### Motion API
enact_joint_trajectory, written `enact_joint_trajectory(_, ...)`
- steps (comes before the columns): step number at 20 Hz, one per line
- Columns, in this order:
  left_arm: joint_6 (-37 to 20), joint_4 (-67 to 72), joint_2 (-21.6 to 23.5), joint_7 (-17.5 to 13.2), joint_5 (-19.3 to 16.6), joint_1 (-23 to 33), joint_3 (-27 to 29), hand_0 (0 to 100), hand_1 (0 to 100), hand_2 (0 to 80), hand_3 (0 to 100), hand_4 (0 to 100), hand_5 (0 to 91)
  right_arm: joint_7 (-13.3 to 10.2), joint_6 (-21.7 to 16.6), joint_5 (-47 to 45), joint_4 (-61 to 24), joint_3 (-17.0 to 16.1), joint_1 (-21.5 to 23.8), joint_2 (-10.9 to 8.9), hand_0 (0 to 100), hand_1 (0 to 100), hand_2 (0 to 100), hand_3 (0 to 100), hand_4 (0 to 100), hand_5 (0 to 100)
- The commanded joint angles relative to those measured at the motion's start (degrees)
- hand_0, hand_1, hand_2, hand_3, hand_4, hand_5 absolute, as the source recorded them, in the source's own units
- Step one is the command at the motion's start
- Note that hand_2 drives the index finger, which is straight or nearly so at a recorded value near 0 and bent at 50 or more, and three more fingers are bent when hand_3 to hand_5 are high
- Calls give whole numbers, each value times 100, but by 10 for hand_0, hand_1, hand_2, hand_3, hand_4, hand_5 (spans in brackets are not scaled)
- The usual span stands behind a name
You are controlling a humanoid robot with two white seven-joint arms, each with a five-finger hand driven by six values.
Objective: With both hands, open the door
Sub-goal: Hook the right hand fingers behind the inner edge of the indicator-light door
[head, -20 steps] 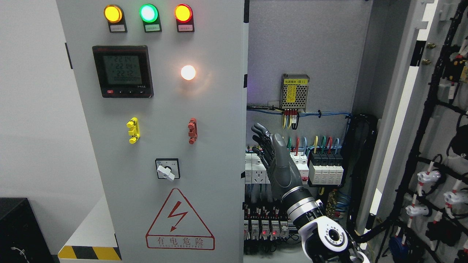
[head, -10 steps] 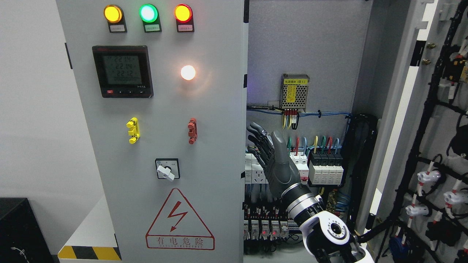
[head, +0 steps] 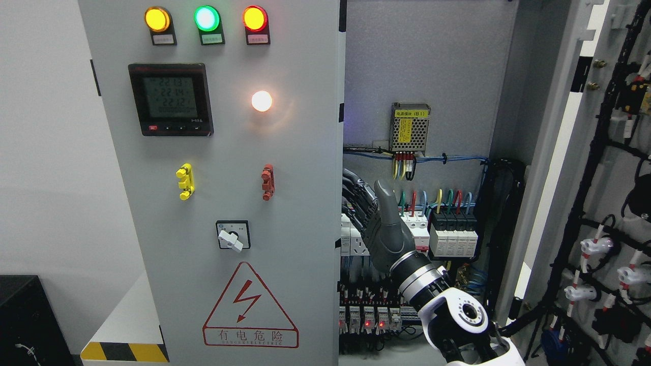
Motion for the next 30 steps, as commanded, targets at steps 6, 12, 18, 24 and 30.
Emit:
enact_joint_trajectory(6,1,97,0,-11,0,2,-6,0,0,0,0,0,0,276,11,-29,441,-74,-191,67,0,0,0,0,0,0)
enact_joint_trajectory(12,1,97,0,-11,0,2,-6,0,0,0,0,0,0,285,11,-398,512,-73,-200,-65,0,0,0,0,0,0)
enact_joint_trajectory(18,1,97,0,-11,0,2,-6,0,0,0,0,0,0,398,20,-653,521,-73,-200,-153,0,0,0,0,0,0)
enact_joint_trajectory(24,1,106,0,-11,0,2,3,0,0,0,0,0,0,848,20,-645,556,-91,-226,-232,0,0,0,0,0,0)
enact_joint_trajectory(30,1,97,0,-11,0,-7,3,0,0,0,0,0,0,1022,28,-653,793,-188,-331,-241,0,0,0,0,0,0)
